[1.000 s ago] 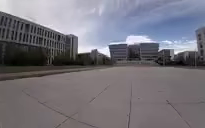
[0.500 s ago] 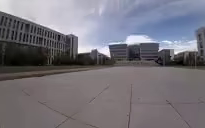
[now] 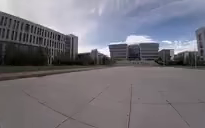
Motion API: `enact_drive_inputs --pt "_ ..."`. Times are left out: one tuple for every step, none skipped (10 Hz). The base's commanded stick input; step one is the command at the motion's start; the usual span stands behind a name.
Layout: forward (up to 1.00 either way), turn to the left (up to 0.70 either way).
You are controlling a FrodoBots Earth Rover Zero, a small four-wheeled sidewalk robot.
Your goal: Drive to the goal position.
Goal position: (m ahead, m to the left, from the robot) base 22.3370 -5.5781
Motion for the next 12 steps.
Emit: enact_drive_inputs --pt "0.03 0.0" --pt "0.02 0.0" --pt "0.04 0.0" --pt "0.04 0.0" --pt "0.04 0.0" --pt "0.04 0.0" --pt "0.04 0.0" --pt "0.04 0.0" --pt "0.04 0.0" --pt "0.04 0.0" --pt "0.04 0.0" --pt "0.04 0.0"
